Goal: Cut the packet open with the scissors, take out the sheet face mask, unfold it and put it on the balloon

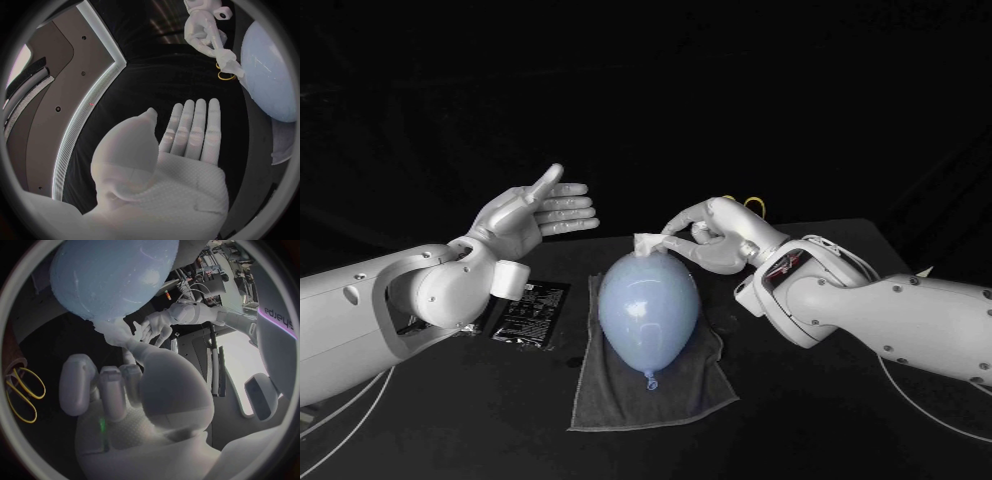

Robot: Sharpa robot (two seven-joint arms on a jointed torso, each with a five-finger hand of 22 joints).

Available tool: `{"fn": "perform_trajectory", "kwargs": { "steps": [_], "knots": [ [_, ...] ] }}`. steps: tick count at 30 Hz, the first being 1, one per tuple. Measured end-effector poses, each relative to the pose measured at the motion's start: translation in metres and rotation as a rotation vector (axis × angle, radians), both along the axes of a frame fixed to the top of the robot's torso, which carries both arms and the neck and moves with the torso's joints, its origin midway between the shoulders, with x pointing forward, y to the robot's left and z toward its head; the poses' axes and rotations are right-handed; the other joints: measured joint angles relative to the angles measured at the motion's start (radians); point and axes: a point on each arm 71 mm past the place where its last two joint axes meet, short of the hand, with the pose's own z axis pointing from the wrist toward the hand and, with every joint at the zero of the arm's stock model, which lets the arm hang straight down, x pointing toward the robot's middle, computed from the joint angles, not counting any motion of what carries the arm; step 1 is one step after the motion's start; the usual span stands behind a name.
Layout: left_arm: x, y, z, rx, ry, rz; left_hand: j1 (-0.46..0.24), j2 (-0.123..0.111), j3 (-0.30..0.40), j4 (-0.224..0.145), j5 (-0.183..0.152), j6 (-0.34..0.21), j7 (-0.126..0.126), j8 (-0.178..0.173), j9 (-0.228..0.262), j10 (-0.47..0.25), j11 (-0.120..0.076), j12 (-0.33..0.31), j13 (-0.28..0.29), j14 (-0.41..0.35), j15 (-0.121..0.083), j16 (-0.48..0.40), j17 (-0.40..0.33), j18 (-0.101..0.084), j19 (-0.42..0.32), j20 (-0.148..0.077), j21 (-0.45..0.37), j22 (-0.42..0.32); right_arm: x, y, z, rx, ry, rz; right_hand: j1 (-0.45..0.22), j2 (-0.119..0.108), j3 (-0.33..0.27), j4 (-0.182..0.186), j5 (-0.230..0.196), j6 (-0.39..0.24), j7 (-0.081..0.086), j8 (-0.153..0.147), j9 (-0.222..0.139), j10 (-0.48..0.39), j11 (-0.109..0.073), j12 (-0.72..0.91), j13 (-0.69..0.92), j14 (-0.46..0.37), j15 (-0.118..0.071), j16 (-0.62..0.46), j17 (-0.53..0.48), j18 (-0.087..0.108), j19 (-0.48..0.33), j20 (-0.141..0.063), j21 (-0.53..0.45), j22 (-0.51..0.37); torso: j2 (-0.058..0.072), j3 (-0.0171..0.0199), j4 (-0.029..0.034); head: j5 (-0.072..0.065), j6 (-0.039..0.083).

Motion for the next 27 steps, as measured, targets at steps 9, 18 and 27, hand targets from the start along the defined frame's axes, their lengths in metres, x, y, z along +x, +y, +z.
{"fn": "perform_trajectory", "kwargs": {
  "steps": [9,18,27],
  "knots": [
    [-0.001,0.001,-0.002,0.001,0.004,0.001,-0.002,0.006,0.000,0.000,0.000,0.000,0.000,0.000,-0.001,0.000,0.000,0.000,0.000,0.000,0.000,0.000,0.000,0.010,0.000,0.000,0.000,0.001,-0.026,-0.006,-0.009,0.005,0.052,0.034,-0.004,-0.004,0.008,-0.003,0.000,-0.002,-0.002,0.005,0.000,0.000,0.000,-0.001,-0.001,0.000,0.000,-0.003,0.000,0.000,0.000,0.000,0.000,0.000,0.000,-0.0009,0.0012,0.008,-0.021],
    [-0.001,0.002,-0.004,0.003,0.010,0.004,-0.002,0.006,0.000,0.006,0.000,0.000,0.000,0.000,-0.001,0.000,0.000,0.000,0.000,-0.004,0.004,0.000,0.001,0.010,0.000,0.000,0.000,0.001,-0.048,-0.012,-0.013,0.005,0.053,0.081,-0.011,-0.002,0.009,-0.004,0.000,-0.004,-0.003,0.012,0.000,0.000,0.000,-0.003,0.000,0.000,0.000,0.001,0.001,0.000,0.000,0.000,0.011,0.001,0.000,-0.0005,0.0013,0.015,-0.036],
    [-0.003,0.003,-0.013,0.006,0.031,0.006,-0.002,0.006,-0.003,0.008,0.000,0.000,0.000,-0.004,-0.002,-0.004,0.004,-0.005,0.000,-0.008,0.000,0.000,0.001,0.009,0.000,0.000,0.000,0.001,-0.067,-0.017,-0.007,0.022,0.004,0.157,-0.011,-0.002,0.012,-0.007,-0.002,-0.005,-0.002,0.012,0.000,0.000,0.000,-0.005,0.000,0.000,0.000,0.000,0.001,-0.001,0.000,0.000,0.015,0.001,0.000,-0.0003,0.0012,0.016,-0.038]
  ]
}}
